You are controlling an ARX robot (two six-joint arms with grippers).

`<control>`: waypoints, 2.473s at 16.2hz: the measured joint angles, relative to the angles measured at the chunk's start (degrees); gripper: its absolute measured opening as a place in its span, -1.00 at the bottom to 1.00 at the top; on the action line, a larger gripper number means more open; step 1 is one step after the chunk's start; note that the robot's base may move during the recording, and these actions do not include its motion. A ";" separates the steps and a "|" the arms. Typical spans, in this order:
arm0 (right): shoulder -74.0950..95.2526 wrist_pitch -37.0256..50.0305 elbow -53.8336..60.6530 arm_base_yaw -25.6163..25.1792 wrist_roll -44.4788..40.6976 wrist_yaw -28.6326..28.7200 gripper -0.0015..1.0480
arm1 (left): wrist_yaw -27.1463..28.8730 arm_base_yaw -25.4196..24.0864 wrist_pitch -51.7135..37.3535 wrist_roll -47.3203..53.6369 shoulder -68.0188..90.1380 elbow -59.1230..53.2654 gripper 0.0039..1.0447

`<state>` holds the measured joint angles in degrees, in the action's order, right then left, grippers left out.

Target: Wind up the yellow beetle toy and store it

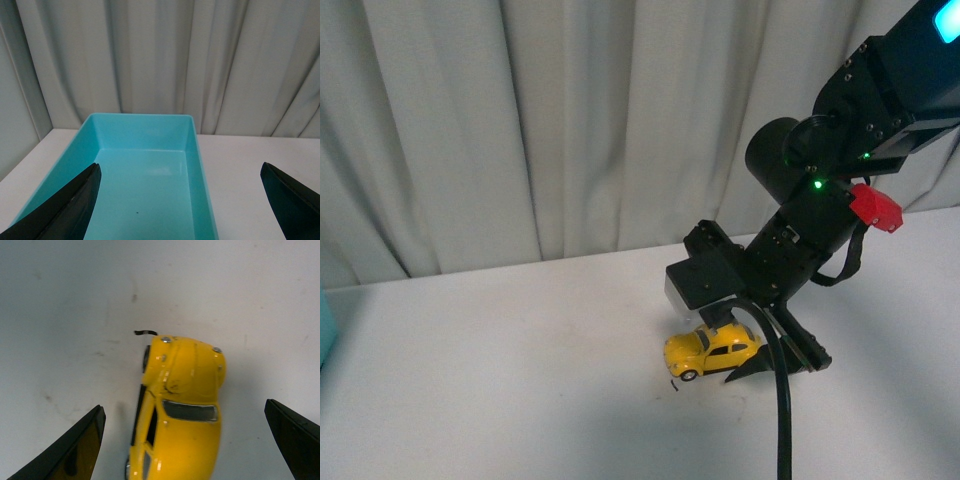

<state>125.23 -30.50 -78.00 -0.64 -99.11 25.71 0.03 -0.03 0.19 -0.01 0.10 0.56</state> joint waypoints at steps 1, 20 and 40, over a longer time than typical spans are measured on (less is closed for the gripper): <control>0.26 -0.20 -0.57 0.00 0.00 -0.24 0.87 | 0.00 0.00 0.00 0.02 0.00 0.00 0.88; 1.92 -2.03 -0.66 -1.05 0.00 -3.19 -0.20 | 0.02 0.00 0.00 0.02 0.00 0.00 0.88; 6.08 -6.27 -6.99 -11.61 -0.22 -3.15 -0.20 | 0.00 0.00 0.00 0.02 0.00 0.00 0.88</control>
<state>131.31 -36.77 -84.99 -12.25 -99.33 22.57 0.03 -0.03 0.19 0.01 0.10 0.56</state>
